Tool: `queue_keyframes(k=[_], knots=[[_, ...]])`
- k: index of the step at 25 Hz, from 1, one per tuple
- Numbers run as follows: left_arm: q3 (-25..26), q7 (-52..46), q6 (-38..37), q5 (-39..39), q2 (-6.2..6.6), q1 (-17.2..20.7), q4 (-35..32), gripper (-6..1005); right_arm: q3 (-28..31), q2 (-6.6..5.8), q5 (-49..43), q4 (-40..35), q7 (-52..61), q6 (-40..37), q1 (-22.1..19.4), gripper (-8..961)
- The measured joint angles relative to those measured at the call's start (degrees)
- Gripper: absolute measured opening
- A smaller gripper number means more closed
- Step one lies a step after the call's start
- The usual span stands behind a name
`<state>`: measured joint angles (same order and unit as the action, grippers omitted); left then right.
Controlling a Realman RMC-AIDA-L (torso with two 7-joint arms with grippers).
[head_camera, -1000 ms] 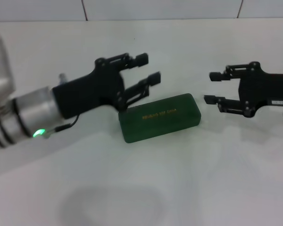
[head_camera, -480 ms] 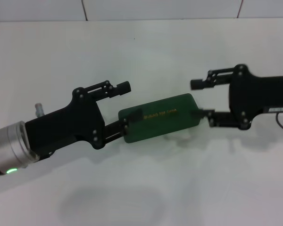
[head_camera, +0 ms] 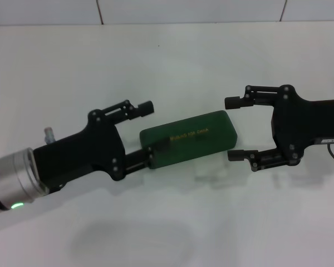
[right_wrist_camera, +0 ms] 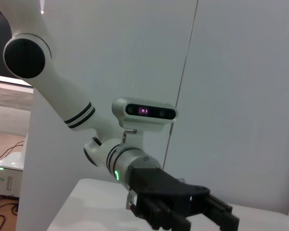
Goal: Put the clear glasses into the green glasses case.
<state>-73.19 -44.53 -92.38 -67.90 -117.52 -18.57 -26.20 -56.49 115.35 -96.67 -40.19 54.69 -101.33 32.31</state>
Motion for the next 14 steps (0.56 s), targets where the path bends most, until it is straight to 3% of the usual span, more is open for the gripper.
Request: queue_keyframes(k=[14], knots=[[0.0, 2.6, 0.1, -1.8, -0.39, 0.0, 0.6, 665, -0.6, 0.15, -0.1, 0.2, -2.1, 0.0, -0.1, 806]])
